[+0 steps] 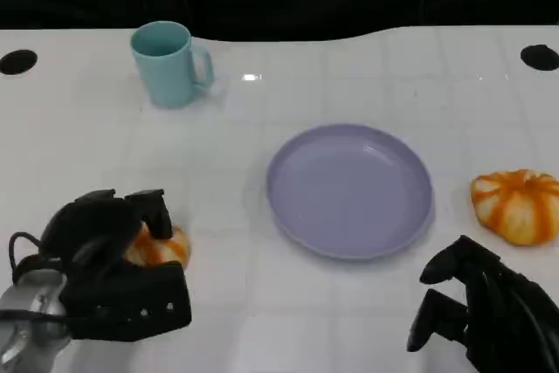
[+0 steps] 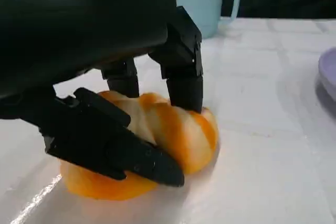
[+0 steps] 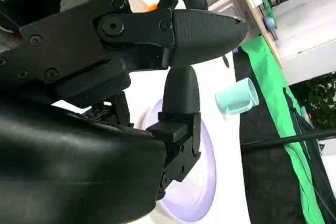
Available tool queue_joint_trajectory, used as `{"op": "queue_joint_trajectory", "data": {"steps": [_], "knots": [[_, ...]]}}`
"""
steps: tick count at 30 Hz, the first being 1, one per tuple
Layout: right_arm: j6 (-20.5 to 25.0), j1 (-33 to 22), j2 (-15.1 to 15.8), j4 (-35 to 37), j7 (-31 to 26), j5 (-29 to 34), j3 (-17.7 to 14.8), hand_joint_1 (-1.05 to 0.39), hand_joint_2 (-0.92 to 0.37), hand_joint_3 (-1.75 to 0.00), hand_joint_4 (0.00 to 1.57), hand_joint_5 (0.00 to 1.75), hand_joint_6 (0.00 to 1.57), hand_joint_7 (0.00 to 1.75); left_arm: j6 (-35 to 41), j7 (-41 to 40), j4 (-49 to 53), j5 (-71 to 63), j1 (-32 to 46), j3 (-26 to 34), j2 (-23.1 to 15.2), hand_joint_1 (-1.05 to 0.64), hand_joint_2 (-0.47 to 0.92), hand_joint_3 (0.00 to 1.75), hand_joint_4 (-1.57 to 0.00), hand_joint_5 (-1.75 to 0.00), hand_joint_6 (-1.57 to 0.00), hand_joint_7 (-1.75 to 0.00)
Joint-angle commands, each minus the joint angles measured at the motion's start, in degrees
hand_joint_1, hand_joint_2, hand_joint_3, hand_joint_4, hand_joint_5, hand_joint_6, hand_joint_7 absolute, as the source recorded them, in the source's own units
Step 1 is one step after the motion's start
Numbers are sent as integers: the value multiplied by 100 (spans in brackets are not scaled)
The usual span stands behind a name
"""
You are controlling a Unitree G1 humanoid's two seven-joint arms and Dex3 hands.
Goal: Grasp the bread from the table and place it into the plate.
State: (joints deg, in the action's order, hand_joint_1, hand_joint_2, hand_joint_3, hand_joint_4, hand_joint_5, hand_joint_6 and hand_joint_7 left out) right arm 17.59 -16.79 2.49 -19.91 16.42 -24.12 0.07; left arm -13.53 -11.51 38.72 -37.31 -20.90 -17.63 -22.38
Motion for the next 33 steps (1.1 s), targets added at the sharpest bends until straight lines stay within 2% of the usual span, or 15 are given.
{"op": "queue_joint_trajectory", "data": {"steps": [1, 5, 11, 13, 15, 17, 18, 21, 29, 33], "knots": [[-9, 16, 67, -42, -22, 23, -31, -53, -92, -48, 62, 175, 40, 169, -150, -338, 273, 84, -199, 51, 30, -21, 84, 48, -79, -175, -60, -175], [-41, 21, 81, -28, -7, 48, -29, -53, -92, -49, 62, 175, 40, 169, -136, -326, 279, 78, -252, 18, 30, -20, 83, 50, -76, -175, -57, -175], [33, 62, 86, 28, 12, -38, -76, -53, -92, -49, 62, 175, 39, 169, 91, -232, 35, -199, -525, -174, 21, -26, 84, 52, -79, -175, -58, -175], [-33, 61, 89, 50, 19, 11, -58, -53, -92, -49, 62, 175, 39, 169, 243, -140, -128, -225, -556, -199, 13, -28, 88, 43, -78, -175, -57, -172], [-109, 60, 90, 75, 35, 58, -44, -51, -92, -50, 62, 175, 39, 169, 371, -52, -286, -231, -558, -208, 6, -29, 91, 32, -78, -175, -58, -161], [-126, 61, 95, 87, 50, 68, -42, -51, -92, -50, 62, 175, 39, 170, 426, 40, -439, -221, -589, -212, -2, -30, 92, 30, -77, -175, -58, -159], [-127, 63, 96, 91, 60, 70, -43, -51, -92, -51, 62, 175, 38, 170, 439, 95, -522, -213, -614, -213, -7, -29, 92, 30, -78, -175, -57, -168], [-78, 65, 72, 89, 49, 37, -63, -52, -92, -49, 62, 175, 39, 170, 457, 243, -751, -226, -681, -231, -12, -30, 92, 30, -79, -175, -56, -174], [-69, 65, 72, 70, 39, 64, -45, -52, -92, -50, 62, 175, 39, 169, 546, 486, -1062, -81, -867, -221, 204, -24, 91, 35, -80, -175, -59, -175], [-80, 60, 69, 69, 33, 71, -50, -53, -92, -48, 62, 175, 40, 169, 643, 533, -1121, -95, -953, -218, 305, -28, 88, 32, -80, -175, -58, -175]]}}
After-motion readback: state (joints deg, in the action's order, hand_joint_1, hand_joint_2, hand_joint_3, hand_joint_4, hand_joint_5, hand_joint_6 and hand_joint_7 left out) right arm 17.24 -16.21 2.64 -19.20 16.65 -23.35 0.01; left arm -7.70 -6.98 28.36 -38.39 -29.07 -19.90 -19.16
